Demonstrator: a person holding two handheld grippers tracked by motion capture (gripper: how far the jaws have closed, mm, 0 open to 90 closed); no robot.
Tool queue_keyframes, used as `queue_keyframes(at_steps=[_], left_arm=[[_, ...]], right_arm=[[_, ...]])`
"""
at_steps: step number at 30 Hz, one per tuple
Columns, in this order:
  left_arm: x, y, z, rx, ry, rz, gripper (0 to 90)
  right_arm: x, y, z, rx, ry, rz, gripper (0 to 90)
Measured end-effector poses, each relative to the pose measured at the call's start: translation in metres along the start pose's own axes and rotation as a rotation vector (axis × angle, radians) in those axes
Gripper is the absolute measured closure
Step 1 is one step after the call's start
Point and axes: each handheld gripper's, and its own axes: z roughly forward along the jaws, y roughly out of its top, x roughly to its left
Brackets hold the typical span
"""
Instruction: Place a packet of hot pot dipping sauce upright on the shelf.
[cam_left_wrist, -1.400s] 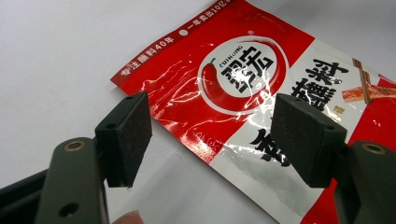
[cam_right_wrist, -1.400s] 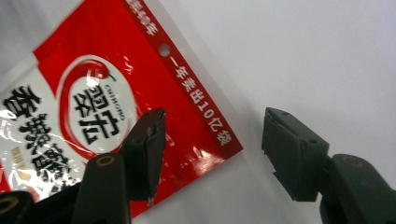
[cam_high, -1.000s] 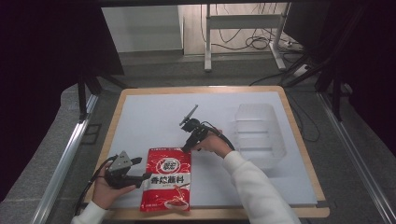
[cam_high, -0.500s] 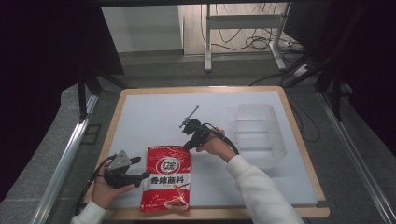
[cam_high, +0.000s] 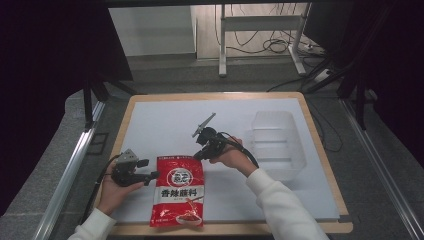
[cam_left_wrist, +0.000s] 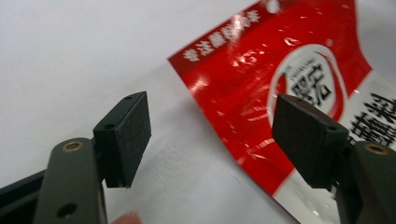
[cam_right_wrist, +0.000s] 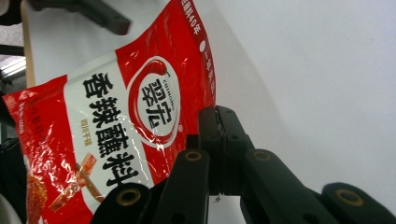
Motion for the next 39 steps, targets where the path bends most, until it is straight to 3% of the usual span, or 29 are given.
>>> queue_keyframes(at_steps=[2,10,17,23,24,25,28,37,39], left_arm=[[0.006,0.006,0.006,0.03,-0.009,0.008,27.8],[0.019,0.018,0.017,0.042,-0.077,-0.016,31.5],[0.018,0.02,0.018,0.036,-0.113,0.031,47.1],[0.013,0.02,0.011,0.04,-0.056,0.082,71.8],[0.013,0.02,0.009,0.045,-0.051,0.089,71.8],[0.013,0.02,0.007,0.045,-0.059,0.087,82.8],[0.013,0.021,0.003,0.048,-0.055,0.107,89.3],[0.007,0.019,-0.005,0.027,-0.076,0.13,89.8],[0.006,0.019,-0.004,0.015,-0.095,0.139,85.7]], right_arm=[[0.002,0.001,-0.002,-0.002,0.002,-0.014,89.3],[0.005,0.0,-0.006,-0.016,0.001,-0.042,89.3],[0.004,-0.001,-0.005,-0.019,-0.005,-0.052,89.3],[0.004,-0.001,-0.003,-0.011,-0.016,-0.054,89.3],[0.004,-0.001,-0.003,-0.011,-0.016,-0.054,89.3],[0.004,-0.001,-0.002,-0.007,-0.02,-0.056,89.2],[0.004,-0.001,-0.002,-0.004,-0.025,-0.057,89.2],[0.003,-0.003,0.0,0.005,-0.032,-0.054,89.2],[0.003,-0.004,0.001,0.004,-0.033,-0.056,89.2]])
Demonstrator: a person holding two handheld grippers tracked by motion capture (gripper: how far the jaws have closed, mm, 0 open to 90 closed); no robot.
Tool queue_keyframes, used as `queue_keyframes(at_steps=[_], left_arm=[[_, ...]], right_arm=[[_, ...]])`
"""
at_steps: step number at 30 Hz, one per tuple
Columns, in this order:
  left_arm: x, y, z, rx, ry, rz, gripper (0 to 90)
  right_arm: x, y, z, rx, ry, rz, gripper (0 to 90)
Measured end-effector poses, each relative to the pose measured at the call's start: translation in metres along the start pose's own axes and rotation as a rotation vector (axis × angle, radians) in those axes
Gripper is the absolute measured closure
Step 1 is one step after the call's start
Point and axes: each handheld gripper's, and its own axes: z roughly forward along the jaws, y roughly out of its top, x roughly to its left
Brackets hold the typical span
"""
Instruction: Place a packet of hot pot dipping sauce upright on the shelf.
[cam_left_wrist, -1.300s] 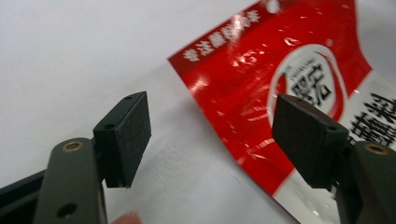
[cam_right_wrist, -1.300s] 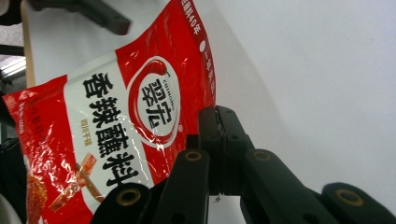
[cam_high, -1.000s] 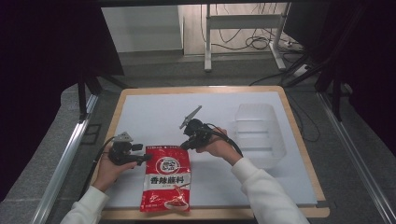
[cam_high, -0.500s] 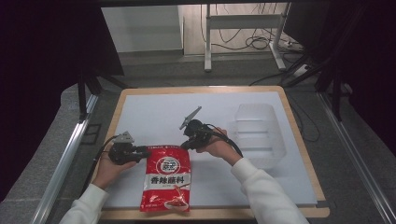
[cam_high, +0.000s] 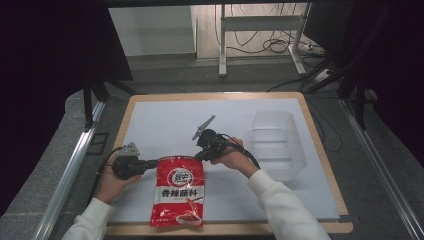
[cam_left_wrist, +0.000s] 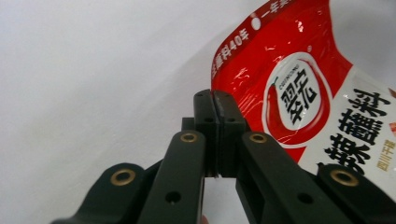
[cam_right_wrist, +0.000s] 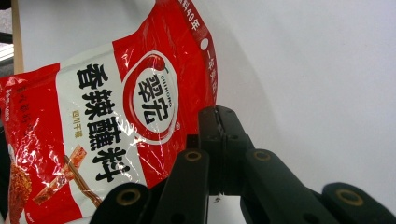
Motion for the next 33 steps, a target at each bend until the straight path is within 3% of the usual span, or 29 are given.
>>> queue_keyframes(at_steps=[1,2,5,9,13,18,21,22,24,25,27,28,33], left_arm=[[0.0,0.0,0.0,0.0,0.0,0.0,77.5],[0.0,0.0,0.005,-0.003,-0.035,0.001,69.6],[-0.001,0.0,0.009,0.013,-0.024,0.025,69.9],[0.004,0.0,0.014,-0.022,-0.062,-0.01,68.2],[0.003,0.0,0.012,-0.04,-0.067,-0.002,73.5],[0.001,0.0,0.009,-0.03,-0.01,0.022,89.8],[0.0,0.0,0.007,-0.038,-0.008,0.029,90.0],[-0.002,-0.001,0.005,-0.045,-0.005,0.041,90.0],[-0.004,-0.001,0.002,-0.054,-0.017,0.053,90.0],[-0.004,-0.001,0.002,-0.054,-0.017,0.053,90.0],[-0.006,-0.002,0.0,-0.057,-0.019,0.069,90.0],[-0.007,-0.002,-0.001,-0.056,-0.017,0.08,90.0],[-0.013,-0.003,-0.007,-0.062,-0.012,0.109,90.0]], right_arm=[[0.0,0.0,0.0,-0.002,0.001,-0.003,89.2],[0.0,0.0,0.0,-0.003,0.002,-0.005,89.2],[0.001,0.0,0.002,-0.001,0.006,-0.01,89.2],[0.002,0.001,0.004,-0.003,0.005,-0.027,89.2],[0.001,0.0,0.004,-0.003,0.003,-0.027,89.2],[-0.001,-0.002,0.004,0.004,-0.003,-0.021,89.2],[0.0,-0.002,0.004,0.008,-0.003,-0.021,89.1],[-0.001,-0.003,0.005,0.013,-0.014,-0.024,87.2],[-0.002,-0.003,0.004,0.012,-0.022,-0.026,74.6],[-0.002,-0.003,0.004,0.012,-0.022,-0.026,74.6],[-0.003,-0.001,0.005,0.021,-0.037,-0.034,65.6],[-0.002,0.001,0.006,0.016,-0.046,-0.036,56.5],[-0.002,0.009,0.009,0.029,-0.042,-0.035,48.1]])
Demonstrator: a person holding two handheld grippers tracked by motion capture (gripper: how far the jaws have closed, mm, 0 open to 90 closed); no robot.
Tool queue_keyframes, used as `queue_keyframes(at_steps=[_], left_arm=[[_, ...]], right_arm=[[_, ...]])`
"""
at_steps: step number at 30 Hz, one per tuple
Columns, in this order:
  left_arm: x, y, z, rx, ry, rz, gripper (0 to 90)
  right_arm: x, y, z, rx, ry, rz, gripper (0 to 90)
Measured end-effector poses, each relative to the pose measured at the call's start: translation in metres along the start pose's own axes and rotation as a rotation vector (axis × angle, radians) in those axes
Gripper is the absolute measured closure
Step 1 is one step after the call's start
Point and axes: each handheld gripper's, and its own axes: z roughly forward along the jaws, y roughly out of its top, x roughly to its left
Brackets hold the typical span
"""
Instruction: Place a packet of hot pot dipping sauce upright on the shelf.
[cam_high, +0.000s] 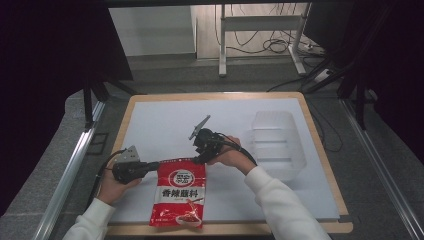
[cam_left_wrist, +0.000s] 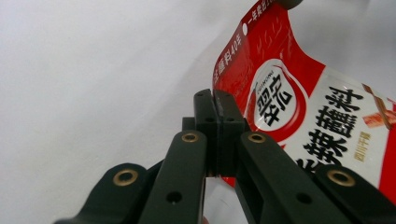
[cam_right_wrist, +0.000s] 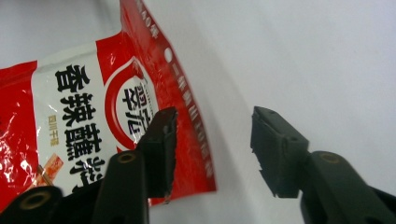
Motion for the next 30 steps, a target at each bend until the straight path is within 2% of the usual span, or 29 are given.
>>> queue_keyframes(at_steps=[1,6,8,9,10,11,12,13,14,15,16,17,19,22,23,24,25,26,27,30], left_arm=[[-0.003,0.0,-0.003,0.002,0.003,0.017,90.0],[-0.007,0.0,-0.007,-0.003,0.006,0.032,90.0],[-0.007,0.0,-0.007,0.002,0.007,0.038,90.0],[-0.007,0.0,-0.007,0.002,0.007,0.038,90.0],[-0.007,0.0,-0.007,0.002,0.007,0.038,90.0],[-0.007,0.0,-0.007,-0.002,0.005,0.033,90.0],[-0.007,0.0,-0.007,-0.002,0.005,0.033,90.0],[-0.008,0.0,-0.006,-0.003,0.003,0.029,90.0],[-0.008,0.0,-0.007,0.001,0.002,0.034,90.0],[-0.009,0.0,-0.006,-0.002,0.0,0.03,90.0],[-0.009,0.0,-0.006,-0.002,0.0,0.03,90.0],[-0.009,-0.001,-0.006,0.006,-0.001,0.038,90.0],[-0.009,-0.001,-0.005,0.006,-0.009,0.034,90.0],[-0.009,-0.003,-0.005,0.001,-0.003,0.031,88.5],[-0.009,-0.004,-0.005,-0.004,0.007,0.023,78.4],[-0.009,-0.004,-0.005,-0.004,0.007,0.023,70.8],[-0.009,-0.006,-0.005,-0.004,0.011,-0.001,63.3],[-0.009,-0.006,-0.005,-0.004,0.011,-0.001,55.9],[-0.011,-0.006,-0.005,-0.01,0.027,-0.034,47.6],[-0.014,-0.009,-0.008,-0.041,0.031,-0.068,34.8]], right_arm=[[0.001,0.004,0.003,0.023,0.024,0.005,45.3],[0.006,0.012,0.011,0.073,0.06,-0.009,45.0],[0.01,0.016,0.021,0.129,0.1,-0.03,50.8],[0.012,0.017,0.025,0.154,0.107,-0.041,53.3],[0.012,0.017,0.025,0.154,0.107,-0.041,53.3],[0.015,0.019,0.033,0.203,0.117,-0.055,58.9],[0.015,0.019,0.033,0.203,0.117,-0.055,58.9],[0.017,0.019,0.04,0.237,0.131,-0.074,67.8],[0.018,0.02,0.043,0.253,0.138,-0.075,72.2],[0.019,0.02,0.045,0.267,0.135,-0.087,76.6],[0.019,0.02,0.045,0.267,0.135,-0.087,76.6],[0.019,0.02,0.048,0.282,0.153,-0.091,83.5],[0.019,0.02,0.049,0.289,0.16,-0.095,87.0],[0.02,0.02,0.049,0.291,0.165,-0.103,87.6],[0.021,0.021,0.047,0.288,0.165,-0.107,87.9],[0.022,0.021,0.046,0.286,0.16,-0.115,88.0],[0.023,0.021,0.044,0.281,0.159,-0.115,88.1],[0.023,0.021,0.042,0.276,0.159,-0.117,88.1],[0.024,0.021,0.04,0.271,0.157,-0.116,88.2],[0.023,0.02,0.03,0.253,0.162,-0.101,88.3]])
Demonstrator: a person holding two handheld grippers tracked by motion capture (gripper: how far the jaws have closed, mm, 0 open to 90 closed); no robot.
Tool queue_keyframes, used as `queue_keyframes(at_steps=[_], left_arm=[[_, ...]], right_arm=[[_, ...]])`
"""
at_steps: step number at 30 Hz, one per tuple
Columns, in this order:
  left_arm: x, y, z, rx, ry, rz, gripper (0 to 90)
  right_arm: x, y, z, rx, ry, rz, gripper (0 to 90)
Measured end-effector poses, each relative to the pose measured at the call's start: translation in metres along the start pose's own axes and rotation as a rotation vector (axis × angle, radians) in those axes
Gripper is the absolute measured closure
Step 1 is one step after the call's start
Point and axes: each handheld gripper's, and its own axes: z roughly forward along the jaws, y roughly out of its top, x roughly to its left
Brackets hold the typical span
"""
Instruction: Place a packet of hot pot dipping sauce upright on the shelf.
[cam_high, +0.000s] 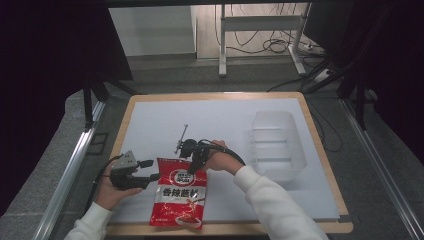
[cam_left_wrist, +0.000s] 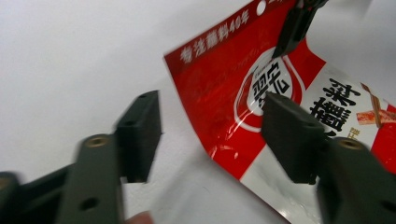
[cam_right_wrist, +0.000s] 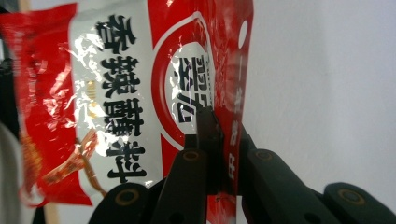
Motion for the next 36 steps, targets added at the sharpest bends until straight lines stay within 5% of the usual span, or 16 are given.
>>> queue_keyframes(at_steps=[6,13,22,23,29,36], left_arm=[[-0.003,-0.01,-0.01,-0.04,0.001,-0.026,32.2],[-0.01,-0.011,-0.026,-0.114,-0.033,-0.081,30.9],[-0.013,-0.012,-0.01,-0.049,-0.014,-0.055,31.3],[-0.013,-0.013,-0.006,-0.034,-0.018,-0.05,31.3],[-0.015,-0.015,0.002,-0.007,-0.022,-0.04,31.3],[-0.015,-0.015,0.004,0.005,-0.023,-0.033,31.3]], right_arm=[[0.005,-0.01,-0.033,-0.075,0.009,0.025,88.6],[0.027,-0.02,-0.094,-0.136,-0.123,0.023,88.8],[0.042,-0.025,-0.142,-0.174,-0.196,-0.006,88.8],[0.043,-0.027,-0.152,-0.165,-0.237,-0.014,88.8],[0.034,-0.039,-0.183,-0.177,-0.32,0.019,88.8],[0.026,-0.055,-0.204,-0.176,-0.345,0.044,88.8]])
